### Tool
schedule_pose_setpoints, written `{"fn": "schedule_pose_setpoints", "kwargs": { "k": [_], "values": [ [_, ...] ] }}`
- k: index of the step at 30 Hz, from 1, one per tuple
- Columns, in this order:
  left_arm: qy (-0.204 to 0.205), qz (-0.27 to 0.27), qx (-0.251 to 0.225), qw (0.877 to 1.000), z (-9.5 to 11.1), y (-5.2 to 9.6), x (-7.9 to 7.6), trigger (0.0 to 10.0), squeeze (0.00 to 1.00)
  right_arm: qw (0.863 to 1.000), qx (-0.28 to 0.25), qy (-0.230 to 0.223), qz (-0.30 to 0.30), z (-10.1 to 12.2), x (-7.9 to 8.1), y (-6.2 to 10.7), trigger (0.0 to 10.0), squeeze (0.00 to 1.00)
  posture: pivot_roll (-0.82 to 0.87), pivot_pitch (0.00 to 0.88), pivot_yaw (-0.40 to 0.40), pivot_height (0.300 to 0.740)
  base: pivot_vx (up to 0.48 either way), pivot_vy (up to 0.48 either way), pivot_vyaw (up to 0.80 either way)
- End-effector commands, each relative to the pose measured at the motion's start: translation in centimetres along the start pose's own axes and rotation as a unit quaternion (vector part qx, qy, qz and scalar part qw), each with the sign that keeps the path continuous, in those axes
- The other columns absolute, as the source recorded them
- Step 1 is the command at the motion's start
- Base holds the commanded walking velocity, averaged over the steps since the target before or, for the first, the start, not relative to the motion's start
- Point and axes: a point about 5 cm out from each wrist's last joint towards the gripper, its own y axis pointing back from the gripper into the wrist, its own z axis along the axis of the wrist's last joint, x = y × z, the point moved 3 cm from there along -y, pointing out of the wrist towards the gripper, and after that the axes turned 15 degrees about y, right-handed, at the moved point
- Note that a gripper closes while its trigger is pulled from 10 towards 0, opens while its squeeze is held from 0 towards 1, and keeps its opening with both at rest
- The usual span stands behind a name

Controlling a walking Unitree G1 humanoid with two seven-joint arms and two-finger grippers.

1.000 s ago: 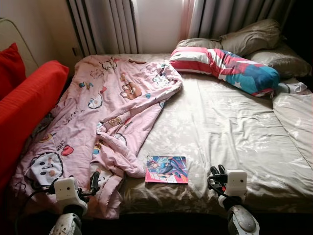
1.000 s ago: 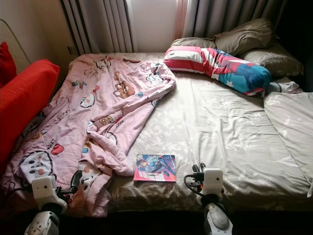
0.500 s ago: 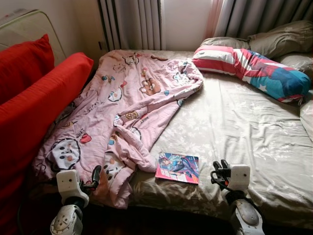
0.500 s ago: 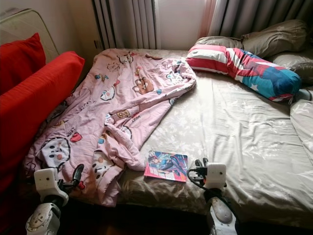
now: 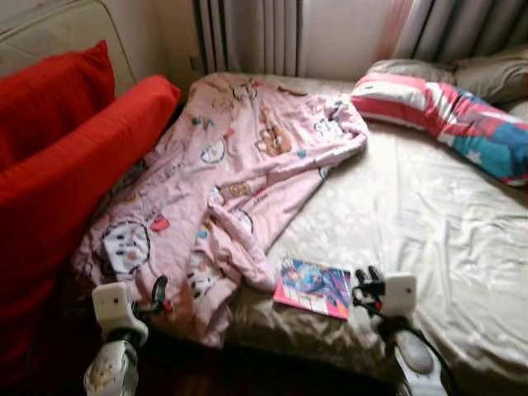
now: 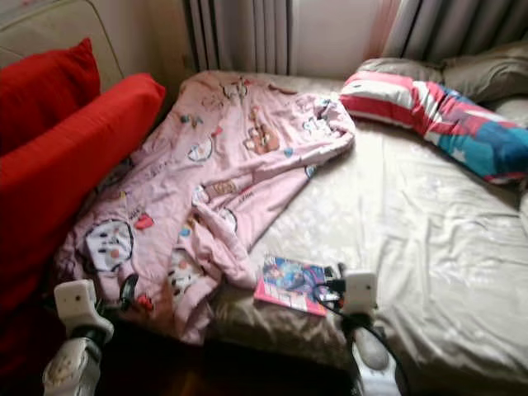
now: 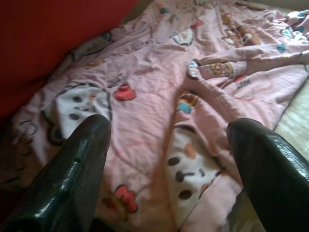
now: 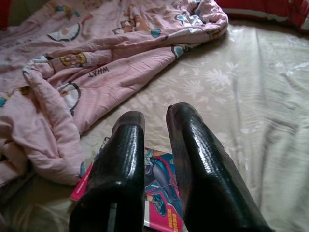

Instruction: Clean up the room

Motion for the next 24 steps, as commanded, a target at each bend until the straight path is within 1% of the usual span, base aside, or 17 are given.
{"fn": "schedule_pose_setpoints", "kwargs": {
  "k": [1,5,15,19,24],
  "values": [
    [-0.001,-0.001,0.006,1.0,-0.2,0.0,-0.2,10.0,0.0,1.0,0.005,-0.004,-0.006,-0.2,-0.4,0.2,10.0,0.0,-0.05,0.093,0.0,0.74,0.262,0.0,0.0],
    [0.001,-0.002,0.005,1.0,-0.2,0.0,-0.2,10.0,0.0,1.0,0.004,-0.003,-0.006,-0.2,-0.5,0.2,10.0,0.0,-0.05,0.095,-0.001,0.74,0.257,0.0,0.0],
    [0.003,-0.005,0.0,1.0,-0.1,-0.1,-0.6,10.0,0.0,1.0,-0.002,-0.004,-0.003,0.2,-0.5,0.0,10.0,0.0,-0.05,0.099,-0.01,0.74,0.0,0.0,0.0],
    [0.007,-0.005,-0.004,1.0,-0.1,-0.1,-0.8,10.0,0.0,1.0,-0.004,0.004,0.004,0.3,-0.6,-0.1,10.0,0.0,-0.05,0.1,-0.02,0.74,0.0,0.0,0.0],
    [0.015,-0.001,-0.008,1.0,-0.2,0.1,-0.9,10.0,0.0,1.0,-0.018,0.012,0.009,1.1,-0.8,-0.3,10.0,0.0,-0.06,0.107,-0.032,0.74,0.0,0.0,0.0]
  ]
}}
